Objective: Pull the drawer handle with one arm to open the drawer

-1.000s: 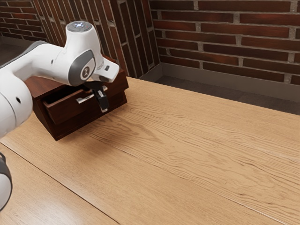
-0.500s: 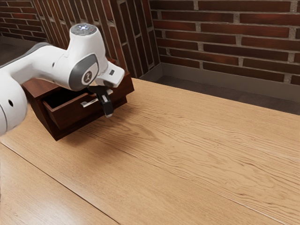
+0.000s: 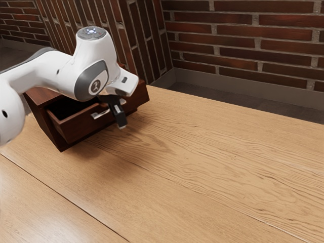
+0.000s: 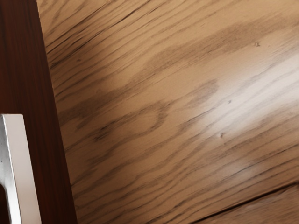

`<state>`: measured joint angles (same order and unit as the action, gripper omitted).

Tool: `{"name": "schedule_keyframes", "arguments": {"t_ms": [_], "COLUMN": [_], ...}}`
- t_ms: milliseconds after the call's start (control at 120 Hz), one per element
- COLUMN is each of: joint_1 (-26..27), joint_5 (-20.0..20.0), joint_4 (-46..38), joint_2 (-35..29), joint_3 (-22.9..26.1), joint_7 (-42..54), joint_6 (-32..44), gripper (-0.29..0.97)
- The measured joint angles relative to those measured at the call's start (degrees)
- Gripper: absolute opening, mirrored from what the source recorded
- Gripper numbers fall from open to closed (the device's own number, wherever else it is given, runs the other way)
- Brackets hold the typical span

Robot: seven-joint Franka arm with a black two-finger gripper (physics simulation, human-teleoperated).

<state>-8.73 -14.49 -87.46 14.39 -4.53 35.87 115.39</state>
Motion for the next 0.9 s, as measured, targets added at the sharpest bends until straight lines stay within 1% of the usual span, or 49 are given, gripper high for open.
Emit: {"name": "schedule_keyframes", "arguments": {"t_ms": [258,325,458,517,650,700,767,842,900], "joint_1": [-0.03,0.00,0.05,0.03,-0.20,-0.33,-0.22,-0.26,-1.28], "joint_5": [-0.42,-0.38,-0.31,-0.33,-0.35,-0.43,-0.42,-0.43,-0.41], "joint_4": [-2.62,-2.71,-3.42,-4.32,-5.28,-5.41,-5.44,-5.52,-6.20], "joint_2": [-1.98,-2.20,-2.59,-2.97,-4.19,-5.63,-7.95,-9.05,-10.43], "joint_3": [1.68,2.15,3.03,3.26,3.92,3.95,3.80,3.89,5.68], "joint_7": [-1.18,-1.59,-2.59,-3.04,-3.97,-4.26,-4.57,-4.89,-5.13], "joint_6": [0.26,0.30,0.34,0.39,0.48,0.48,0.28,0.11,-0.41], "gripper": [0.67,0.65,0.69,0.69,0.64,0.53,0.58,0.62,0.64]}}
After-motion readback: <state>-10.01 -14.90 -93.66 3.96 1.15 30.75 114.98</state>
